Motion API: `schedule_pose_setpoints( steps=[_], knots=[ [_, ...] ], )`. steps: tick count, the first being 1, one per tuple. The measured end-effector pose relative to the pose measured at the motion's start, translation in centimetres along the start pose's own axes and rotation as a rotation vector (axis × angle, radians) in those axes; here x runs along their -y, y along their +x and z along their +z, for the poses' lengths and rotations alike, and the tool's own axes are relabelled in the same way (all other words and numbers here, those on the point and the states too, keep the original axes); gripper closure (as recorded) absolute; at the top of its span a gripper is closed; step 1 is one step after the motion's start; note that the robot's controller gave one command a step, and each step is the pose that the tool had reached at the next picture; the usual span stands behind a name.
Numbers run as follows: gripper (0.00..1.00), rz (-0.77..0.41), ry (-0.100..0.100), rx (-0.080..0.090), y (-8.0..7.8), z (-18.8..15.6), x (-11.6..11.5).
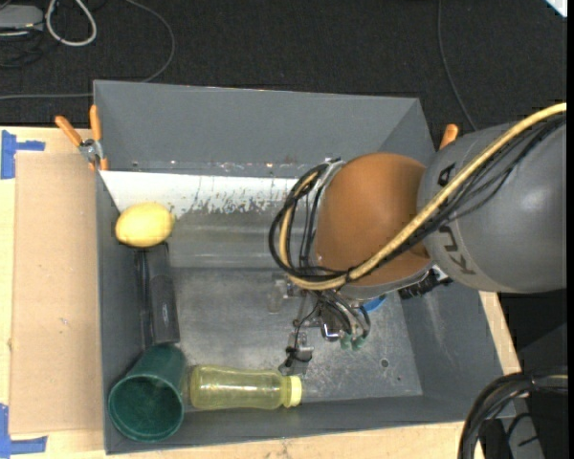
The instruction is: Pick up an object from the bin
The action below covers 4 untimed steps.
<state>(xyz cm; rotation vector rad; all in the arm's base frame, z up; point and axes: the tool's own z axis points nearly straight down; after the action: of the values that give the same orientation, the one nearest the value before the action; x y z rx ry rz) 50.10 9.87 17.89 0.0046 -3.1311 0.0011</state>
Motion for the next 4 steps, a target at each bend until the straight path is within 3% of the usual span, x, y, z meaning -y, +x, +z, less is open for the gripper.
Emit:
schedule_pose_setpoints(
  steps=[1,2,3,4],
  knots=[
    [0.00,0.005,-0.001,0.007,-0.2,-0.4,0.1],
    [0.00,-0.283,0.000,0.016,2.2,10.8,-5.7],
    [0.00,-0.181,0.001,0.010,2.9,4.8,-7.3],
    [0.00,-0.348,0.002,0.010,2.5,8.0,-5.3]
  ],
)
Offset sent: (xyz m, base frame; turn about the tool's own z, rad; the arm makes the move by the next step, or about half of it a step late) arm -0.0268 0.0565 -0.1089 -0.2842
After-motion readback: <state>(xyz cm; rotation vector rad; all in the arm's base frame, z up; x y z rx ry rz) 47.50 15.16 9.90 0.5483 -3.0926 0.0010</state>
